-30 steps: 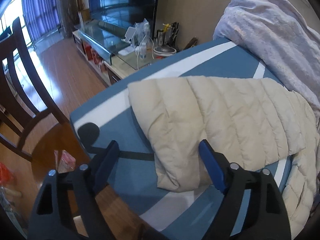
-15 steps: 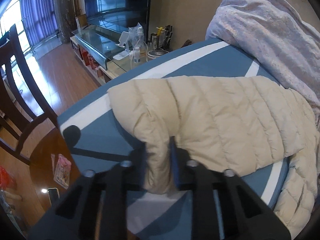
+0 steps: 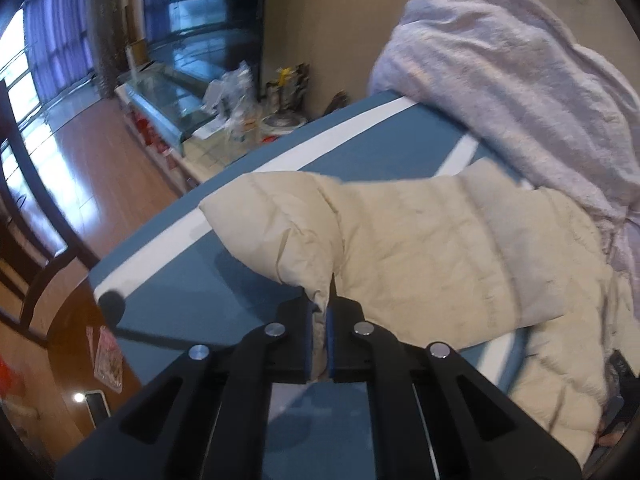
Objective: Fold large clothes
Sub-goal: 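Fold the held sleeve across the jacket body and open the left gripper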
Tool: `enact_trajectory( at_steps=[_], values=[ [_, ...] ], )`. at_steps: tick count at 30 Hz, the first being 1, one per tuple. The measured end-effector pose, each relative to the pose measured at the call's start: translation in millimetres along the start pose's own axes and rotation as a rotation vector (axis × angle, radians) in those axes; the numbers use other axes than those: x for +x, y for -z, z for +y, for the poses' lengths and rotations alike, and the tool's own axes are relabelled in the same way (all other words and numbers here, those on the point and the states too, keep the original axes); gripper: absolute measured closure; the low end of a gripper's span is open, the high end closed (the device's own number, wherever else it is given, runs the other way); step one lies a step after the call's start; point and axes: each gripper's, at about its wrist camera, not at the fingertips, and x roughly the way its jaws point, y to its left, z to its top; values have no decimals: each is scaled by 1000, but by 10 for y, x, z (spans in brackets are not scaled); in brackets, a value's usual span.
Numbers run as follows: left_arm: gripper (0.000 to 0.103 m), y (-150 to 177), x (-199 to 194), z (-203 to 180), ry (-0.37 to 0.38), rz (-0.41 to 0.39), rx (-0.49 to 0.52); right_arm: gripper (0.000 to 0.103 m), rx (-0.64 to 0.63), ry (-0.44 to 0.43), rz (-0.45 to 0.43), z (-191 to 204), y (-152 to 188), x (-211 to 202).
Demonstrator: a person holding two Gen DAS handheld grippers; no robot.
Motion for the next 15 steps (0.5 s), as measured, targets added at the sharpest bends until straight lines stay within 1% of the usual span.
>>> enact_trajectory(
  at_steps=[2, 5, 6, 8, 12, 15],
  values=[
    [98, -82, -76, -154, 37, -13, 22, 4, -9, 1, 1, 18, -11, -3],
    [98, -205, -245, -496, 101, -43, 70, 4, -29, 3, 10, 18, -8, -39],
    [98, -226, -286, -591, 117, -51, 86, 4, -35, -5, 14, 23, -10, -61],
    [98, -270, -408, -895, 163, -73, 140, 4, -38, -30, 20, 4, -12, -133],
    [98, -256, -562, -1424, 234, -92, 232, 4, -24, -61, 12, -91, -11, -283],
    [98, -146, -640, -1897, 307, -84, 306, 4, -13, -65, 5, -197, 0, -401]
  ],
)
